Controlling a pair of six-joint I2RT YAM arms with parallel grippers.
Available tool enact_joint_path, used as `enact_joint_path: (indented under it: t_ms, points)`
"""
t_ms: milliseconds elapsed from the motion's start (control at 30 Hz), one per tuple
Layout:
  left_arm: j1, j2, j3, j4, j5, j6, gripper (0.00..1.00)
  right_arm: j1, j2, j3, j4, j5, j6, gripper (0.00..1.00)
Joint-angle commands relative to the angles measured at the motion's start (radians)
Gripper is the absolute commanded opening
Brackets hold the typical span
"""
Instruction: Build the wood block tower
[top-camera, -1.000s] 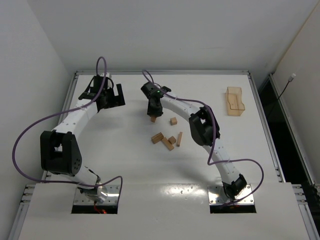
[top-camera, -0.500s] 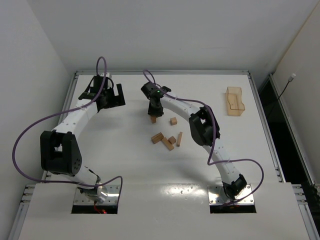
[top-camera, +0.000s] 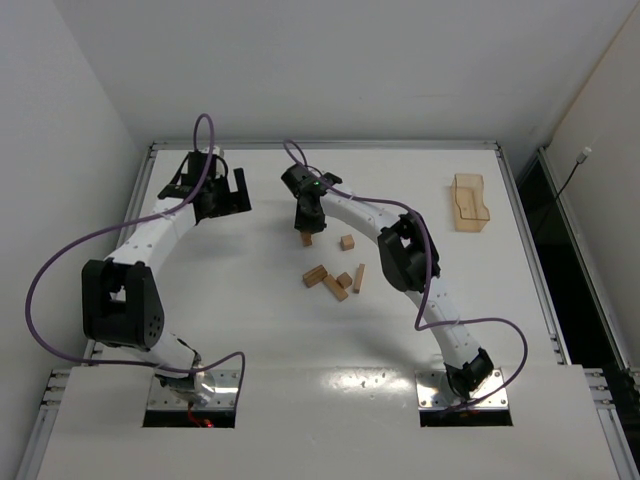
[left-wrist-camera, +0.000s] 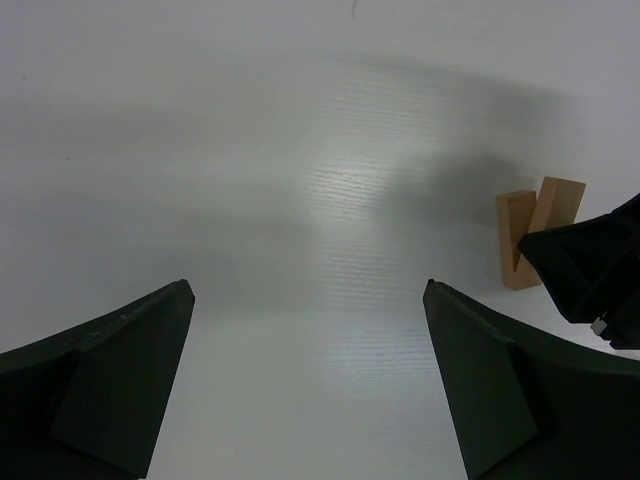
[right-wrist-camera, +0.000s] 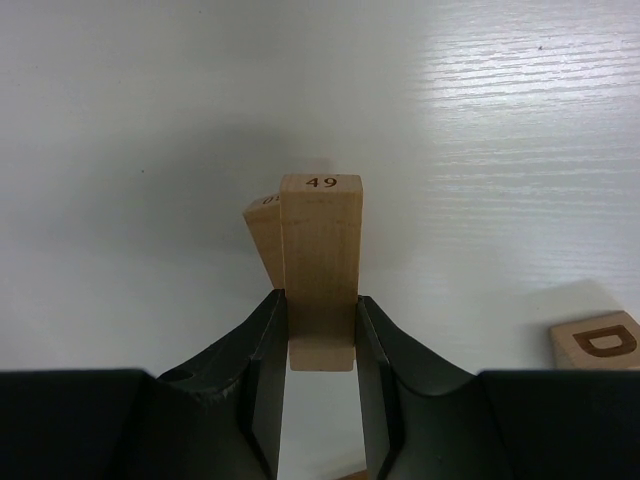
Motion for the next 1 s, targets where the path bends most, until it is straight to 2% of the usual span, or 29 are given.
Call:
enact_joint_path:
  t_ms: [0, 400, 967]
  points:
    - [0.011, 0.000, 0.007, 0.028, 0.015, -0.011, 1.00, 0.012, -0.057, 0.033, 0.030, -0.008, -0.026, 0.00]
    - [0.011, -0.010, -0.002, 0.028, 0.024, -0.011, 1.00, 0.012, -0.111, 0.033, 0.008, 0.001, -0.082, 0.00]
    - [0.011, -0.010, -0.002, 0.028, 0.043, -0.011, 1.00, 0.021, -0.157, -0.033, 0.008, -0.148, -0.230, 0.00]
